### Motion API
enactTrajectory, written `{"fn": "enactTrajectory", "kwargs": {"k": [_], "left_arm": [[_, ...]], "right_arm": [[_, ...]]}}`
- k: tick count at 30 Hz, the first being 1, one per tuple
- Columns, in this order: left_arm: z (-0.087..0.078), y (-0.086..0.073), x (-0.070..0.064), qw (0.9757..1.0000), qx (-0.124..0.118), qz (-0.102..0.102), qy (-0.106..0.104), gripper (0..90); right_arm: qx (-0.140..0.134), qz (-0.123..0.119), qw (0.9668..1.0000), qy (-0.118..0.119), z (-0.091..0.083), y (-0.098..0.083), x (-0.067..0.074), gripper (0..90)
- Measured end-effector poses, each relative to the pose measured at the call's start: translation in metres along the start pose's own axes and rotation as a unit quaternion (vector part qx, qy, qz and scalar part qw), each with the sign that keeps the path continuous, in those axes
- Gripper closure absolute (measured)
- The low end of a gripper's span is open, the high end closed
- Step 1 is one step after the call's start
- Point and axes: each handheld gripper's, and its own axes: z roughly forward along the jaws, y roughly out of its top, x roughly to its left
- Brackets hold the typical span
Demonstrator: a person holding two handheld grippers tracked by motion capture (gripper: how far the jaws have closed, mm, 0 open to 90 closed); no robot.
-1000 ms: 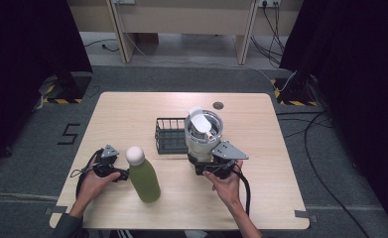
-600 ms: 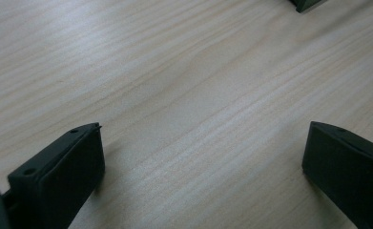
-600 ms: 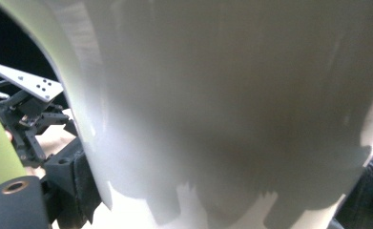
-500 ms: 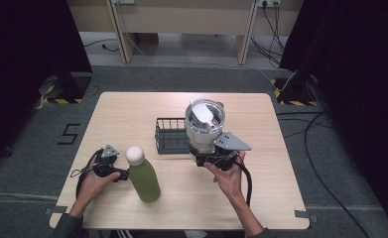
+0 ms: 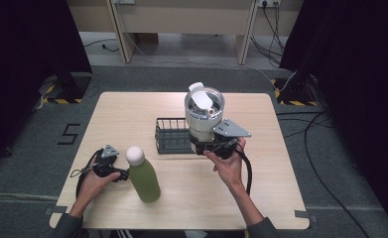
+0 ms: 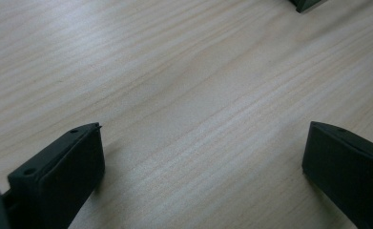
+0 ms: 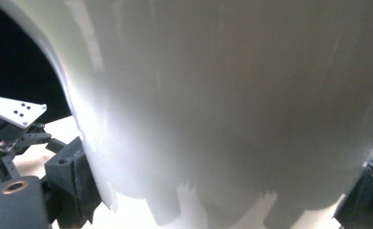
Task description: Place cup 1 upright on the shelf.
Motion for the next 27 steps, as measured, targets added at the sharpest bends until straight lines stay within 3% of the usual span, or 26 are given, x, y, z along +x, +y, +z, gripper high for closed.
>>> {"fn": "enactTrajectory", "kwargs": {"k": [27], "left_arm": [[0.0, 0.0, 0.0, 1.0, 0.0, 0.0, 0.0, 0.0]], "right_arm": [[0.0, 0.005, 0.9985, -0.054, 0.038, 0.009, -0.041, 10.8]]}}
